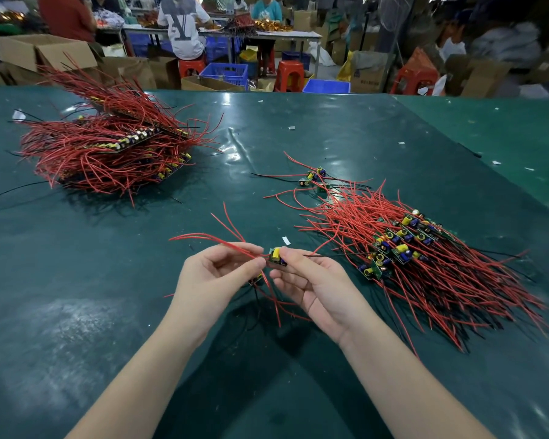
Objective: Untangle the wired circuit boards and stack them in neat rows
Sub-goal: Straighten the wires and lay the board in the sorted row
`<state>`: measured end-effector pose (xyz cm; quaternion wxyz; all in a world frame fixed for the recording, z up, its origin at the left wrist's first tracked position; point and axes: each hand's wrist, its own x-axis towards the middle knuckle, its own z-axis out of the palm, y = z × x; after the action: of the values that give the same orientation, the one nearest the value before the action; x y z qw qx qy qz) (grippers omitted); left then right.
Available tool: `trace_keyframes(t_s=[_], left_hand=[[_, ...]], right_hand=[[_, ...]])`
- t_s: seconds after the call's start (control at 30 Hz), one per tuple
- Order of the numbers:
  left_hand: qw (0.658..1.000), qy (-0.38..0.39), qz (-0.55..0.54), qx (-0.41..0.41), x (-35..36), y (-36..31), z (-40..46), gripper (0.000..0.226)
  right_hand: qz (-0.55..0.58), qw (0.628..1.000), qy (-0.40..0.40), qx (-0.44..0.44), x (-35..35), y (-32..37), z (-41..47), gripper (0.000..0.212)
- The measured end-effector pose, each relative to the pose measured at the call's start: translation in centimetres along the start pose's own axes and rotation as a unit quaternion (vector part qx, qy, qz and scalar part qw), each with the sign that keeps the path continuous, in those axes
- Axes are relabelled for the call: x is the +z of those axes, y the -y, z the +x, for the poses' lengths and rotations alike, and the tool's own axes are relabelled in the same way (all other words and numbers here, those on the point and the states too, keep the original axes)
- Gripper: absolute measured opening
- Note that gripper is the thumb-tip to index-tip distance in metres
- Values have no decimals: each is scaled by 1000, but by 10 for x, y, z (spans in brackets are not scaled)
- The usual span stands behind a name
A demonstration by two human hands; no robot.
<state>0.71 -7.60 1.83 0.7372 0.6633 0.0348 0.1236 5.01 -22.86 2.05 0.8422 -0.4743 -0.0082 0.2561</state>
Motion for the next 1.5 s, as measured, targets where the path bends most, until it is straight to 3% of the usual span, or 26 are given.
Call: trace_keyframes(t_s=[0.17,0.37,0.57,0.73,0.9,1.1,1.27,1.5], left_hand=[[999,-34,-23,-1,3,1,0,17],[992,-39,-102,-60,2,0,0,25],[963,-39,-198,-178,-1,-3,3,10],[935,-49,-260,-237,-1,-3,5,11],[908,-13,-309,-283,-4,-6,4,13],[950,-12,-260,-173,-1,-1,5,16],[966,-45,-232,-105,-1,0,4,35],[974,-54,-211,-67,0,-1,3,24]], right_hand=[[-11,1000,2,10,0,2,-1,11],[-30,999,19,-6,1,1,-2,13],[-61,995,50,-58,2,-1,-4,16],[-91,989,77,-84,2,-1,-5,16],[-87,987,106,-85,2,-1,-5,18],[-79,991,66,-90,3,-1,-5,17],[-119,986,66,-94,3,-4,-5,19],[-124,984,80,-97,2,-4,-5,14]])
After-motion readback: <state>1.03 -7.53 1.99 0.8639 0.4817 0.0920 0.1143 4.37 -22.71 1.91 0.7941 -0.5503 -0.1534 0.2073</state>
